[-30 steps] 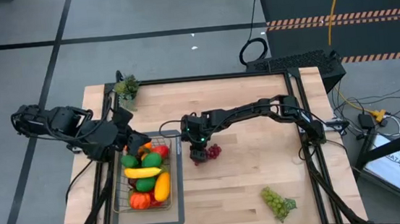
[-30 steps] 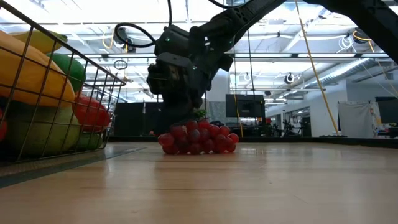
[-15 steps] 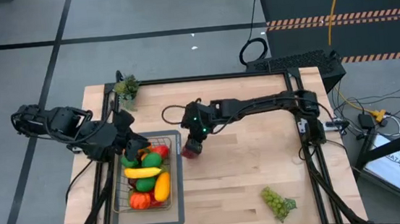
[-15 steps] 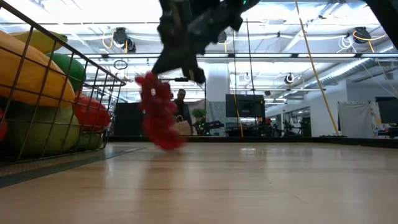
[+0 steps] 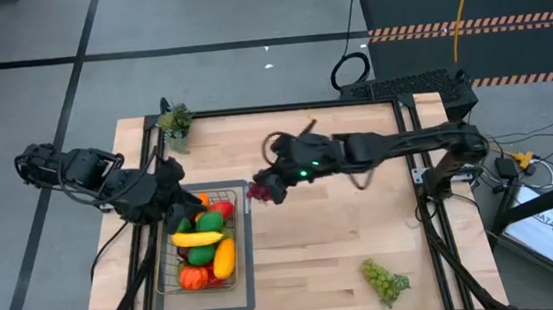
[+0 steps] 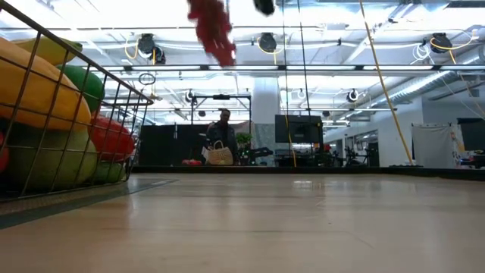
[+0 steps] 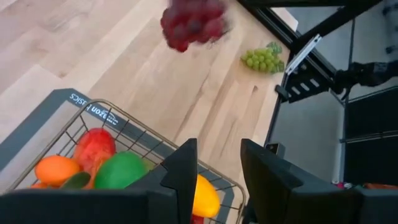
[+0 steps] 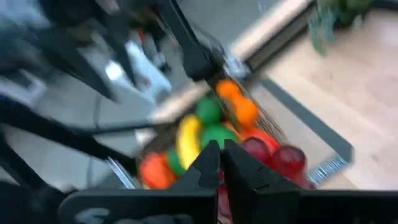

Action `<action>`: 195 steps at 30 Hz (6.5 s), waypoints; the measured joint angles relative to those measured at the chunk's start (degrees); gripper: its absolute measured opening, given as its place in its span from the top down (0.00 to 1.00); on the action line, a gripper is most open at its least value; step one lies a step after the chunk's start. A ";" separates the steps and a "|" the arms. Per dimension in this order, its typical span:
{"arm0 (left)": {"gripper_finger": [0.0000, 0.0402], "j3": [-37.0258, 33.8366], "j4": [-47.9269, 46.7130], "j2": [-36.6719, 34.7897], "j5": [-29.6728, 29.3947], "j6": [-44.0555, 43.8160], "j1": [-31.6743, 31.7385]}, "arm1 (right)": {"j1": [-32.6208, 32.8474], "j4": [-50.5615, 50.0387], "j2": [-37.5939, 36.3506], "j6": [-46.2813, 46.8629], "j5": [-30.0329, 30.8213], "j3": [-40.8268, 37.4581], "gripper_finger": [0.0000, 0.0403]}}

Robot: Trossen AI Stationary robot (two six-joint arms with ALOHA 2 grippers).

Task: Build produce basket
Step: Put the red grapes into the wire basket

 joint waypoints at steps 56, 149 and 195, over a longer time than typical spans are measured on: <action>0.69 0.00 6.16 -0.17 -15.05 -6.87 -2.82 | 20.67 1.19 -25.17 -76.31 16.46 0.04 1.00; 0.59 0.09 53.07 16.64 -18.28 27.00 5.29 | 9.57 10.86 -8.02 11.29 18.86 -0.04 0.99; 0.54 0.00 51.34 14.76 -7.51 29.67 7.28 | 11.08 13.32 -7.97 8.74 21.48 0.00 0.99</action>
